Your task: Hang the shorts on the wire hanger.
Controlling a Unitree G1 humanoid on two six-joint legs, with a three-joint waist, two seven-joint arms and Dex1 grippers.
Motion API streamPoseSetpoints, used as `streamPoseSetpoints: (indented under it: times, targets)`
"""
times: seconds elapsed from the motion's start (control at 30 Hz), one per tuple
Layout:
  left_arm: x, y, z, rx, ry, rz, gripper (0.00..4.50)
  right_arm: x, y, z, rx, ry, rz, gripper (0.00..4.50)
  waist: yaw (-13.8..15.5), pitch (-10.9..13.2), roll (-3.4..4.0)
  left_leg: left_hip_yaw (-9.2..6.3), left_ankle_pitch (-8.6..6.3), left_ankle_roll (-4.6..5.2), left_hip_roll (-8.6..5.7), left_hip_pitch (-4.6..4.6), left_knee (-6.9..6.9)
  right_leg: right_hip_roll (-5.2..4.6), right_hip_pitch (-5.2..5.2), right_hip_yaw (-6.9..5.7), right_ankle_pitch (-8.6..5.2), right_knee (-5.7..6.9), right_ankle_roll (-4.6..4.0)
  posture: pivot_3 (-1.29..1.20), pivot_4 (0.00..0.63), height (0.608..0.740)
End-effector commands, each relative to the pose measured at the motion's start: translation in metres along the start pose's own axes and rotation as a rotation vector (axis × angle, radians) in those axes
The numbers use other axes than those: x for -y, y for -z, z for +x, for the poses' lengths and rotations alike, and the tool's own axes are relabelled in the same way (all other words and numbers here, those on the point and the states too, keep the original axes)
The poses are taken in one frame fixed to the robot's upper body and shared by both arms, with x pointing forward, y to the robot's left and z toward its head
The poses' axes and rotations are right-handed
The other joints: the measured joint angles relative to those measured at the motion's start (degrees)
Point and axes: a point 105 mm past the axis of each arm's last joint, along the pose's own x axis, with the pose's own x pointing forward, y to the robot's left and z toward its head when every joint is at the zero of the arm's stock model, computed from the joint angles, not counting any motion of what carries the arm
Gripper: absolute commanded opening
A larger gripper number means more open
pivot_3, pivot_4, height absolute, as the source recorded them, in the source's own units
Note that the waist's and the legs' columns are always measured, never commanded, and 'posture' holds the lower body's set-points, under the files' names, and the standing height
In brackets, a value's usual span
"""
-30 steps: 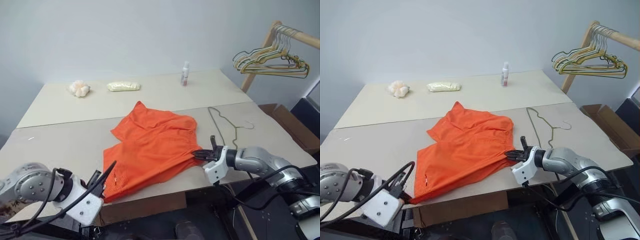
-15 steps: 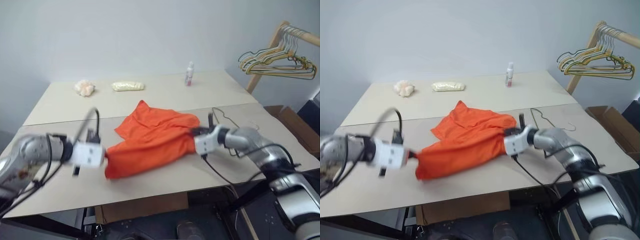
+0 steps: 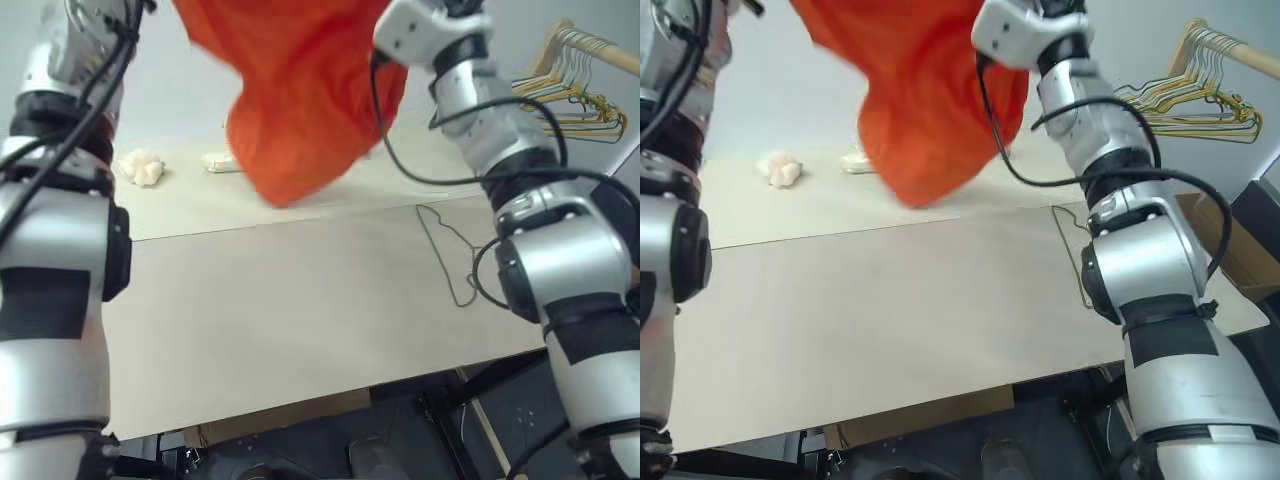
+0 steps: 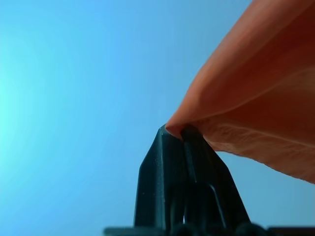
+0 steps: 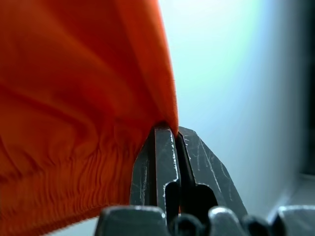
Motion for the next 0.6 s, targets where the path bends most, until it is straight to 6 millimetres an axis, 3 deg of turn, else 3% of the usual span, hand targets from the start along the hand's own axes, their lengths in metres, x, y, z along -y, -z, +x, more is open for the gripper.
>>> streamPoseSetpoints:
  times: [0.03,0.1,0.2,0.3,0.33,0.43,0.47,0.53,0.6]
  targets:
    - [0.011,-0.005,-0.006,0.096,0.083,0.019,0.04,-0.018,0.009,-0.023,0.038,-0.081,0.010,0.00,0.01,0.00,-0.01,0.00,0.02,0.05,-0.06,-0.07,0.08,-0.03,0.01,-0.01,0.00,-0.02,0.01,-0.17,0.000,0.740]
    - [0.039,-0.002,-0.020,0.161,0.231,0.035,0.04,-0.043,0.018,-0.047,0.047,-0.211,0.018,0.00,0.08,-0.02,-0.01,-0.02,-0.04,0.28,-0.18,0.02,0.41,-0.10,0.36,-0.05,-0.01,-0.06,0.05,-0.16,0.000,0.740]
    - [0.083,0.010,-0.059,0.270,0.515,0.042,0.04,-0.079,0.028,-0.097,0.112,-0.466,0.008,0.00,0.02,-0.03,-0.01,-0.03,-0.12,1.07,-0.64,0.14,0.46,-0.50,0.77,-0.06,0.00,-0.49,0.18,-0.15,0.000,0.740]
    - [0.119,0.025,-0.125,0.373,0.846,0.027,0.04,-0.108,0.031,-0.158,0.206,-0.763,0.031,0.00,-0.47,-0.05,0.02,-0.01,0.09,1.09,-0.71,0.18,0.44,-0.56,0.98,0.01,-0.02,-0.83,0.28,-0.15,0.000,0.740]
    - [0.128,0.032,-0.157,0.374,0.986,0.005,0.04,-0.117,0.031,-0.185,0.239,-0.895,0.057,0.00,-1.03,-0.04,0.03,-0.02,0.12,1.03,-0.67,0.18,0.41,-0.55,0.95,-0.01,-0.04,-0.76,0.31,-0.15,0.000,0.740]
    - [0.133,0.035,-0.225,0.385,1.267,-0.042,0.04,-0.127,0.029,-0.232,0.291,-1.118,0.120,0.00,-2.75,-0.02,0.00,-0.03,0.44,0.50,-0.54,-0.08,0.42,-0.45,0.68,0.03,-0.05,-0.74,0.33,-0.14,0.000,0.740]
    - [0.132,0.035,-0.241,0.370,1.330,-0.054,0.04,-0.129,0.028,-0.242,0.300,-1.164,0.137,0.00,-3.34,-0.02,0.00,-0.06,0.45,0.50,-0.54,-0.23,0.44,-0.44,0.54,0.05,-0.05,-0.77,0.33,-0.14,0.000,0.740]
    - [0.126,0.037,-0.290,0.329,1.540,-0.066,0.04,-0.134,0.025,-0.266,0.320,-1.283,0.170,0.00,-3.66,-0.02,-0.03,-0.09,0.44,0.51,-0.48,-0.19,0.48,-0.42,0.62,0.06,-0.05,-0.79,0.33,-0.14,0.000,0.740]
    - [0.118,0.038,-0.320,0.290,1.688,-0.062,0.04,-0.137,0.024,-0.281,0.333,-1.361,0.181,0.00,-3.85,-0.03,-0.03,-0.06,0.45,0.55,-0.46,-0.04,0.53,-0.41,0.79,0.07,-0.05,-0.80,0.33,-0.14,0.000,0.740]
